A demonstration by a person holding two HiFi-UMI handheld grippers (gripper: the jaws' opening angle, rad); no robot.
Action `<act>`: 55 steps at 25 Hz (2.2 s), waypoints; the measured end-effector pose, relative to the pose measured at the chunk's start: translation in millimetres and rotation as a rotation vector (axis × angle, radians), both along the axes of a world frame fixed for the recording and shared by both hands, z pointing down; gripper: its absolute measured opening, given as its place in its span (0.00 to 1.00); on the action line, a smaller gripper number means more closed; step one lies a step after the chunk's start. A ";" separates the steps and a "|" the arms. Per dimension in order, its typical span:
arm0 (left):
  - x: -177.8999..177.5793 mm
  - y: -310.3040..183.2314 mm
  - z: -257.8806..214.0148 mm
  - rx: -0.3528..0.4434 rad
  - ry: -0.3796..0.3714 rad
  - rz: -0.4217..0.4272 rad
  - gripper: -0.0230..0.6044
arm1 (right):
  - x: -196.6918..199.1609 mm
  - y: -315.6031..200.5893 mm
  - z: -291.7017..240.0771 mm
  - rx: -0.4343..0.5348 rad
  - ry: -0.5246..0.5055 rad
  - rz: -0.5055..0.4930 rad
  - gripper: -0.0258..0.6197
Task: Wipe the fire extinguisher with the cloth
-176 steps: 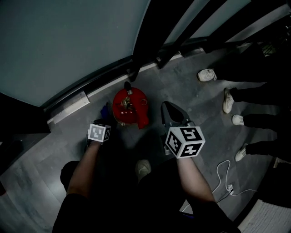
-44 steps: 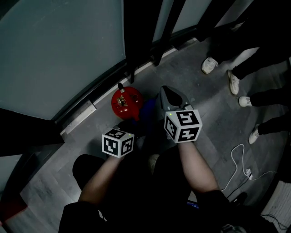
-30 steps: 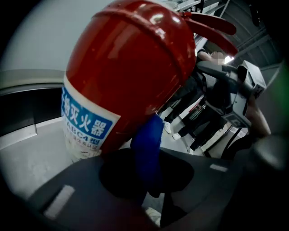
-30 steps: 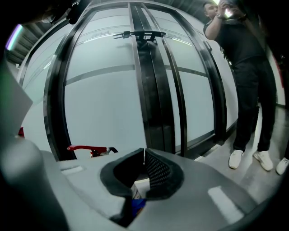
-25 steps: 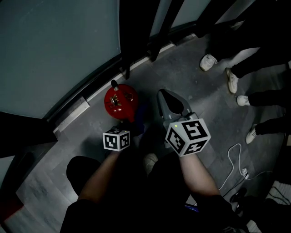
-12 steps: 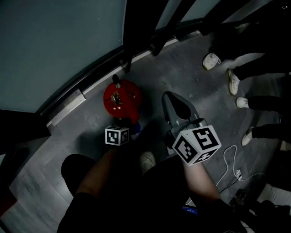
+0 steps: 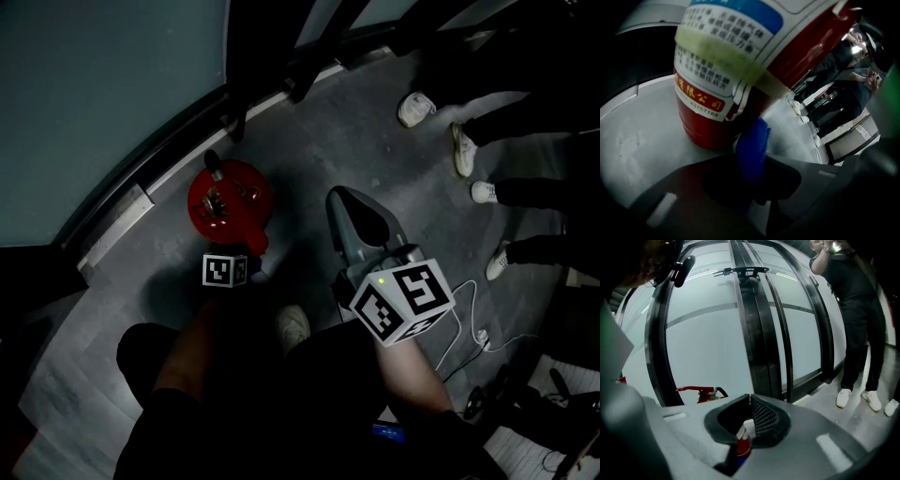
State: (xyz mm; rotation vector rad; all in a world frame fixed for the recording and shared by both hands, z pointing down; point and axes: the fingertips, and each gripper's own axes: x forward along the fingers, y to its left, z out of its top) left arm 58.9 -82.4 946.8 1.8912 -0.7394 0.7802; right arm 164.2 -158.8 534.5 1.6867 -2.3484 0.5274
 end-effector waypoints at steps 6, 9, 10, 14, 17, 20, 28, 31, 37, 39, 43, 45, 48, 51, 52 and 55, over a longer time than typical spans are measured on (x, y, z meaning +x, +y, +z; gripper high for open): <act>-21.6 15.6 17.9 -0.089 -0.086 0.096 0.19 | -1.0 -3.8 4.2 -0.013 0.017 0.007 0.05; -47.1 40.6 0.1 -0.085 -0.199 0.315 0.19 | -1.7 -15.1 5.9 -0.018 0.037 0.037 0.05; -50.3 39.1 -14.8 -0.020 -0.212 0.389 0.19 | -1.1 -18.8 5.3 -0.011 0.045 0.058 0.06; -64.4 46.7 -102.1 0.100 -0.185 0.544 0.19 | 1.6 -18.5 14.1 -0.047 0.052 0.152 0.05; -74.8 75.3 -192.7 0.131 -0.114 0.629 0.19 | -1.5 6.4 11.7 -0.172 0.052 0.161 0.05; -81.0 82.9 -293.8 0.238 -0.060 0.618 0.19 | -7.2 37.8 -34.3 -0.243 0.086 0.071 0.05; -90.9 75.9 -616.1 0.621 -0.060 0.363 0.19 | -12.1 117.4 -251.9 -0.348 0.107 0.023 0.05; -81.7 72.5 -731.0 0.666 0.047 0.279 0.19 | -17.6 125.0 -349.0 -0.263 0.077 0.047 0.05; -75.1 95.3 -845.4 0.715 0.160 0.281 0.19 | -30.5 152.6 -442.3 -0.119 0.011 0.029 0.05; -84.0 106.3 -860.6 0.711 0.152 0.258 0.19 | -41.9 167.7 -453.0 -0.113 -0.021 0.000 0.05; -95.3 131.9 -893.7 0.732 0.167 0.153 0.19 | -46.4 198.7 -479.0 -0.081 -0.039 -0.062 0.05; -97.3 145.8 -911.4 0.753 0.170 0.099 0.19 | -40.5 214.3 -495.8 -0.057 -0.049 -0.090 0.05; -98.3 168.8 -938.1 0.783 0.180 -0.006 0.19 | -22.7 241.7 -519.6 -0.016 -0.054 -0.121 0.05; -102.2 193.2 -963.0 0.810 0.205 -0.129 0.19 | 1.7 269.1 -535.4 0.006 -0.072 -0.129 0.05; -104.4 200.1 -970.2 0.819 0.210 -0.164 0.19 | 8.8 275.8 -539.8 0.014 -0.081 -0.130 0.05; -111.5 216.9 -985.3 0.860 0.196 -0.222 0.19 | 25.2 289.1 -551.5 0.046 -0.092 -0.125 0.05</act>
